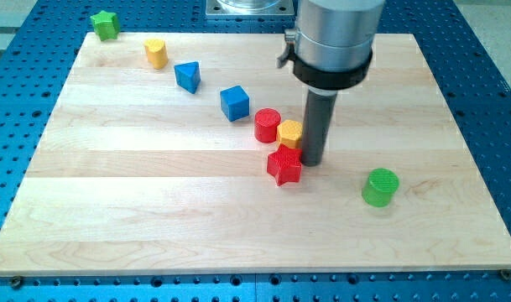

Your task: Push the red star into the red circle

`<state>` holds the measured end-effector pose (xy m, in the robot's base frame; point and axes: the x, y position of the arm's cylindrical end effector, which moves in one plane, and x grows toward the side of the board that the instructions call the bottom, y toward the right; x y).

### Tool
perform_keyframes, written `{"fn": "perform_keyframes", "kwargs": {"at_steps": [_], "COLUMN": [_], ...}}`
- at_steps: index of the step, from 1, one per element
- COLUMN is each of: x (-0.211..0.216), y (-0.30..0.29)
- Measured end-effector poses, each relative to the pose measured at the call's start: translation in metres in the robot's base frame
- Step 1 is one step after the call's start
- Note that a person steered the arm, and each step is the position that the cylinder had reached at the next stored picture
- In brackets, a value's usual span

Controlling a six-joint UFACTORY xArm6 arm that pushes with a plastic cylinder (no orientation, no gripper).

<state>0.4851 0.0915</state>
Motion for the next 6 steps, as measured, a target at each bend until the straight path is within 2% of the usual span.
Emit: {"fn": "perform_keyframes", "kwargs": {"at_steps": [1,2,3,4,5,6], "x": [0.028,0.028,0.029,0.060,0.023,0.006], "y": [0.001,-0.065,-0.091,-0.161,-0.127,-0.058]}}
